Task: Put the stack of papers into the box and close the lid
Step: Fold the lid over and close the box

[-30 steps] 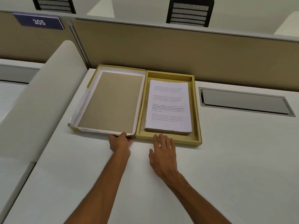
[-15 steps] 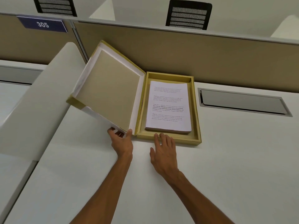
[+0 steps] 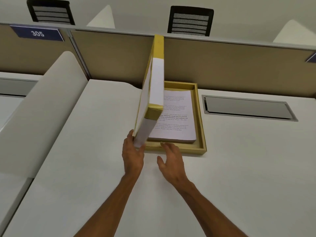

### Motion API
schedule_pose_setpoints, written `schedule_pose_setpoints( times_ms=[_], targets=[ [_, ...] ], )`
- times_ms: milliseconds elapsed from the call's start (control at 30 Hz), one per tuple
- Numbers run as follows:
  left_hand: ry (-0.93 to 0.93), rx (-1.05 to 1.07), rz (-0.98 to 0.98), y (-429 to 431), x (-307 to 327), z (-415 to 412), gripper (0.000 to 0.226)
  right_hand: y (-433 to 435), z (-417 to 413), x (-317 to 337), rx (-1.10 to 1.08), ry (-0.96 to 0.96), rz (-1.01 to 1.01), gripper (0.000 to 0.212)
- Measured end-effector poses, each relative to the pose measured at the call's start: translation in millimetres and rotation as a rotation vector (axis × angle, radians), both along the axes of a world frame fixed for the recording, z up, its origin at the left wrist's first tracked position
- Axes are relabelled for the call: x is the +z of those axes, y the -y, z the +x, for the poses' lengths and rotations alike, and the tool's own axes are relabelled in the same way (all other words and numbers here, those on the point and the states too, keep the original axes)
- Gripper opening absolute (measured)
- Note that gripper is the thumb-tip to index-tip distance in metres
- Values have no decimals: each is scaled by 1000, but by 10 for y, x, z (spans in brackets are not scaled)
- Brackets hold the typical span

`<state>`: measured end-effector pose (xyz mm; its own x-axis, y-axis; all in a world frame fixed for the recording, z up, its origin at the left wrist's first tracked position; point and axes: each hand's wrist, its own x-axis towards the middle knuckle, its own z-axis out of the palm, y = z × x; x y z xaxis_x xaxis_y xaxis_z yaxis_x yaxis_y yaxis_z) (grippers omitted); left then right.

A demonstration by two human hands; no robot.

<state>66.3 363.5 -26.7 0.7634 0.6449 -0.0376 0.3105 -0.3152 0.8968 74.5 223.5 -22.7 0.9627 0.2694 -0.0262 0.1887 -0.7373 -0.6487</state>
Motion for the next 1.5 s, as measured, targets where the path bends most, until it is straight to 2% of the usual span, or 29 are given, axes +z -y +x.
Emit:
schedule_pose_setpoints(
  times_ms=[167, 300, 400, 467, 600, 800, 933, 1100, 1200, 1300, 1500],
  targets=[
    [-63, -97, 248, 47, -20, -23, 58, 115, 66, 353, -201, -192, 565, 58],
    [-47, -172, 393, 54, -127, -34, 61, 256, 159, 546, -335, -211, 958, 50],
    [-23, -190, 445, 87, -134, -23, 61, 384, 242, 593, -489, -237, 1192, 45],
    [-13, -215, 451, 113, -133, -18, 61, 463, 291, 562, -586, -271, 1258, 50],
    [2, -262, 453, 164, -174, -27, 63, 613, 368, 469, -794, -350, 1225, 48],
    [44, -298, 432, 136, -300, -12, 54, 848, 502, 283, -1017, -332, 974, 31],
    [63, -294, 417, 121, -371, 4, 44, 963, 533, 205, -1017, -286, 814, 10],
    [77, -313, 419, 109, -375, -12, 36, 1005, 493, 89, -1029, -310, 712, 19],
    [22, -334, 492, 69, -356, -6, 33, 1031, 504, 6, -980, -333, 638, 15],
    [-43, -350, 528, 30, -355, -6, 34, 1074, 520, -83, -925, -350, 543, 23],
    [-22, -398, 579, -2, -346, -26, 39, 1167, 574, -141, -865, -346, 476, 16]
  ],
)
